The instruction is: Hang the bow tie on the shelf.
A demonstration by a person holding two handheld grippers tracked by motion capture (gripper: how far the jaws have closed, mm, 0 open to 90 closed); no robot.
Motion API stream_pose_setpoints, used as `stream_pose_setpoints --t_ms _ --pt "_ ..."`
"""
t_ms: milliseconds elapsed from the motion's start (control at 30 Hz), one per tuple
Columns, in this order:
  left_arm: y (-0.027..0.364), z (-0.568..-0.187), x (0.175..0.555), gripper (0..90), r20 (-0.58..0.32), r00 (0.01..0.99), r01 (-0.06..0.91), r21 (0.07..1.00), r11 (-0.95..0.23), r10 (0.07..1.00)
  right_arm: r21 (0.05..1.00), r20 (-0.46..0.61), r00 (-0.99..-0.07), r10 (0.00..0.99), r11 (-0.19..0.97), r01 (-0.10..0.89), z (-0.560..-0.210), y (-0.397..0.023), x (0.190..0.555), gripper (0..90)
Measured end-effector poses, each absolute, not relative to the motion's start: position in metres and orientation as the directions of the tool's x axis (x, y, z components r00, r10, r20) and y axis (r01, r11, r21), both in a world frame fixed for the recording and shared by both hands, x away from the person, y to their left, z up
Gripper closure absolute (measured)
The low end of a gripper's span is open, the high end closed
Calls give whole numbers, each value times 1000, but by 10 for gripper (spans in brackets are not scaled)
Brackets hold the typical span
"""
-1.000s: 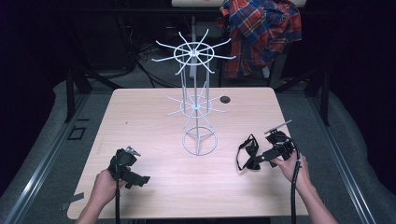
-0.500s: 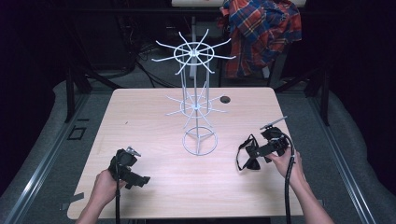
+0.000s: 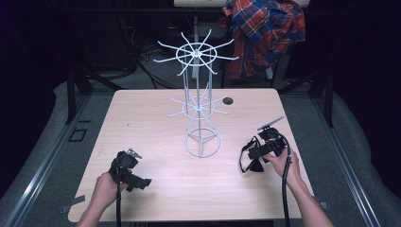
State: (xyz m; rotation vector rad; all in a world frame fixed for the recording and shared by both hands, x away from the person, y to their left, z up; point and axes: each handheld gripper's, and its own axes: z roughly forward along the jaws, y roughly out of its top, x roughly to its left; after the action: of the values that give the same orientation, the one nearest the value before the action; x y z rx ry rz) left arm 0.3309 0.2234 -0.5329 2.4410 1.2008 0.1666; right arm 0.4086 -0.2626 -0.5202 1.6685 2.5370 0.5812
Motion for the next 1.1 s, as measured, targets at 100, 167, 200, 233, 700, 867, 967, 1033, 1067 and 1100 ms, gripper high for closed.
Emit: stream_pose_setpoints --t_ms 100,167,200,233,700,867,967,1033,1067,1100 --pt "223 -533 331 0 -74 622 731 413 -543 780 328 155 -408 900 343 880 -522 -263 409 246" --pt "224 -533 331 0 -75 622 731 413 -543 780 320 156 -400 903 337 885 -525 -261 409 314" --pt "224 -533 331 0 -75 622 731 413 -543 779 310 153 -402 903 342 887 -526 -261 409 333" --pt "224 -533 331 0 -76 622 731 414 -543 779 304 143 -397 906 342 889 -527 -260 409 348" --pt "224 -533 331 0 -76 623 729 415 -543 778 298 46 -385 922 355 886 -541 -253 409 580" --pt "224 -533 331 0 -77 624 730 412 -545 778 273 18 -418 908 398 876 -541 -252 409 703" --pt "224 -533 331 0 -78 624 731 411 -545 778 274 -11 -425 905 411 869 -541 -250 408 747" --pt "223 -533 331 0 -78 625 731 409 -546 777 282 -32 -436 900 426 860 -540 -249 408 757" --pt "223 -533 331 0 -78 624 731 410 -546 777 279 -39 -439 898 432 858 -539 -249 408 758" --pt "224 -533 331 0 -78 624 731 410 -546 777 286 -43 -438 898 431 856 -538 -249 407 758"
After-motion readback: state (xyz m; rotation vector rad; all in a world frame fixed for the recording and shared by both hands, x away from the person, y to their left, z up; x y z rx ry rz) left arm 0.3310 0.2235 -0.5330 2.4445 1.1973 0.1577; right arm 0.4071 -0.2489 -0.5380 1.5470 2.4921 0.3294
